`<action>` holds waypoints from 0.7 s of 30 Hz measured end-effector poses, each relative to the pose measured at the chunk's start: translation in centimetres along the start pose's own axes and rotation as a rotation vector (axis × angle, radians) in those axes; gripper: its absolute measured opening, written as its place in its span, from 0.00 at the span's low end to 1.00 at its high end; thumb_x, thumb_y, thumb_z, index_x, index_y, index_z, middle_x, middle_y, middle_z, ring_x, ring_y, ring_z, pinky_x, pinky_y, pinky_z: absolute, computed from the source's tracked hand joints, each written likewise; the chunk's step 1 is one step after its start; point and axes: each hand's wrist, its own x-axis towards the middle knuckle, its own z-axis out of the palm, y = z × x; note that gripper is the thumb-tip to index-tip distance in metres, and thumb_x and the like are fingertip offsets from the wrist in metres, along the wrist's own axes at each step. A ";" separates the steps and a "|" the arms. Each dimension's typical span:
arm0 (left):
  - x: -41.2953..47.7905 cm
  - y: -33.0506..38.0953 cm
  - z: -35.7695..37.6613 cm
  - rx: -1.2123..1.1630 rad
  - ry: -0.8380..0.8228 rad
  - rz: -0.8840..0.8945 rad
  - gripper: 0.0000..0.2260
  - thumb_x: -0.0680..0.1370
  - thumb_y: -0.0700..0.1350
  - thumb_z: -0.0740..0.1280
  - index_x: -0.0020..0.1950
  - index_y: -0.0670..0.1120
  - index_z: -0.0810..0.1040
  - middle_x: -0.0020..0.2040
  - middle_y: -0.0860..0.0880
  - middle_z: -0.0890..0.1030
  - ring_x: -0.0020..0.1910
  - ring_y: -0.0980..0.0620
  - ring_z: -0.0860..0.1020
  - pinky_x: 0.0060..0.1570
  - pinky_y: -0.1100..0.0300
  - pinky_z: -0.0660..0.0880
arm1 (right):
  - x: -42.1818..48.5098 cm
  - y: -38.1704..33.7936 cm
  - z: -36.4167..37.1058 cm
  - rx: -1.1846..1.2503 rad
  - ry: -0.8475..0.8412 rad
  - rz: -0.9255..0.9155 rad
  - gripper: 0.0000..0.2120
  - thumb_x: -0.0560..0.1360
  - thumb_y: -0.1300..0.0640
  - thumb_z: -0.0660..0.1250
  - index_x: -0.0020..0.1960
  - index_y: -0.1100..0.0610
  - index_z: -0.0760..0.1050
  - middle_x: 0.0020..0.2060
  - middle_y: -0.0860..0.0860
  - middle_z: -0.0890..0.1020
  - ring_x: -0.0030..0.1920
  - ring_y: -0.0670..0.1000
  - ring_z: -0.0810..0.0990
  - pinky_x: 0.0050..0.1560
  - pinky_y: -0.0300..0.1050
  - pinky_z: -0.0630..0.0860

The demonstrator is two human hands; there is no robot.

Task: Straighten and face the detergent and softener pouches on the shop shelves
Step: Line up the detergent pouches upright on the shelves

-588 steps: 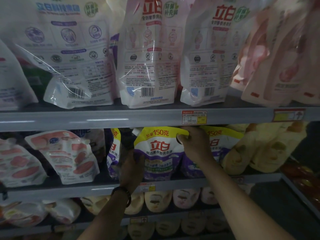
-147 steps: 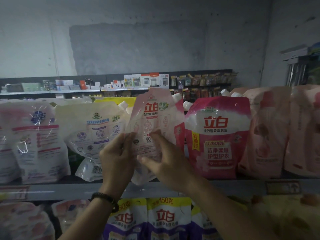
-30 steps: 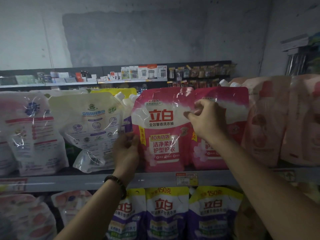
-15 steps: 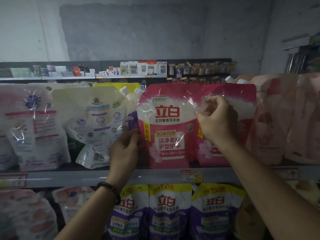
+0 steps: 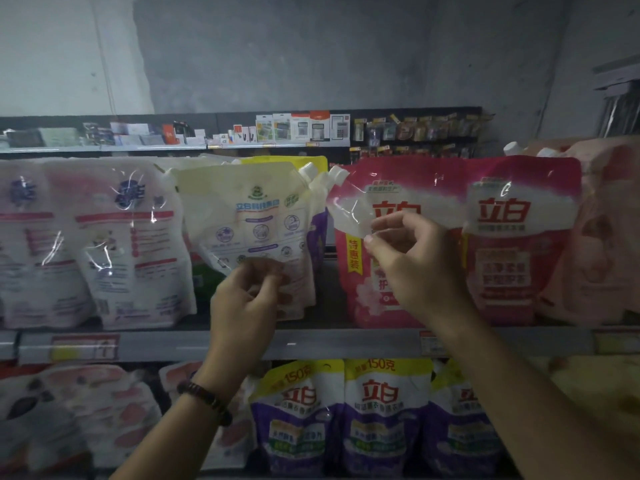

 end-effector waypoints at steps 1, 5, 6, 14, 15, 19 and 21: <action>0.2 -0.1 -0.7 0.010 -0.001 -0.001 0.05 0.84 0.43 0.69 0.50 0.47 0.83 0.46 0.43 0.87 0.44 0.40 0.88 0.45 0.36 0.85 | -0.3 -0.2 0.8 0.016 -0.014 0.014 0.04 0.78 0.56 0.75 0.52 0.48 0.83 0.40 0.43 0.86 0.41 0.43 0.86 0.44 0.46 0.85; 0.8 -0.1 -2.7 0.017 0.017 -0.015 0.05 0.84 0.42 0.69 0.49 0.45 0.83 0.46 0.43 0.87 0.41 0.38 0.87 0.43 0.41 0.85 | -0.9 -0.2 3.3 0.023 -0.082 0.062 0.04 0.78 0.54 0.76 0.51 0.48 0.83 0.40 0.44 0.87 0.41 0.43 0.85 0.43 0.44 0.84; 1.0 -0.2 -3.2 0.027 0.025 -0.009 0.05 0.84 0.43 0.69 0.49 0.45 0.83 0.46 0.43 0.87 0.41 0.39 0.87 0.42 0.43 0.84 | -1.0 -0.2 3.8 0.017 -0.104 0.070 0.04 0.78 0.54 0.75 0.53 0.48 0.83 0.41 0.44 0.87 0.41 0.42 0.85 0.43 0.42 0.84; 2.2 -0.8 -6.1 0.141 0.148 -0.028 0.11 0.78 0.54 0.76 0.49 0.49 0.77 0.45 0.45 0.84 0.46 0.40 0.85 0.48 0.35 0.84 | -0.7 0.1 6.8 0.051 -0.239 0.074 0.06 0.78 0.53 0.76 0.54 0.48 0.82 0.44 0.40 0.86 0.45 0.34 0.83 0.41 0.27 0.77; 2.3 -0.7 -6.2 0.132 0.158 -0.045 0.13 0.79 0.52 0.76 0.51 0.48 0.75 0.47 0.45 0.83 0.48 0.42 0.85 0.50 0.37 0.84 | -0.5 0.1 7.0 0.058 -0.248 0.074 0.06 0.78 0.53 0.76 0.55 0.48 0.82 0.45 0.41 0.86 0.46 0.35 0.84 0.45 0.31 0.79; 2.9 -0.2 -6.6 0.106 0.176 -0.070 0.15 0.79 0.48 0.76 0.59 0.49 0.73 0.56 0.47 0.81 0.56 0.46 0.84 0.56 0.42 0.84 | 0.0 0.4 7.9 0.095 -0.271 0.073 0.12 0.78 0.52 0.76 0.61 0.50 0.83 0.49 0.42 0.87 0.52 0.40 0.85 0.56 0.42 0.84; 3.2 -0.2 -6.7 0.048 0.162 -0.100 0.17 0.80 0.47 0.75 0.64 0.48 0.73 0.58 0.47 0.82 0.57 0.48 0.84 0.57 0.44 0.84 | 0.1 0.4 8.2 0.103 -0.281 0.062 0.14 0.78 0.53 0.76 0.63 0.51 0.82 0.51 0.42 0.86 0.53 0.39 0.84 0.57 0.40 0.82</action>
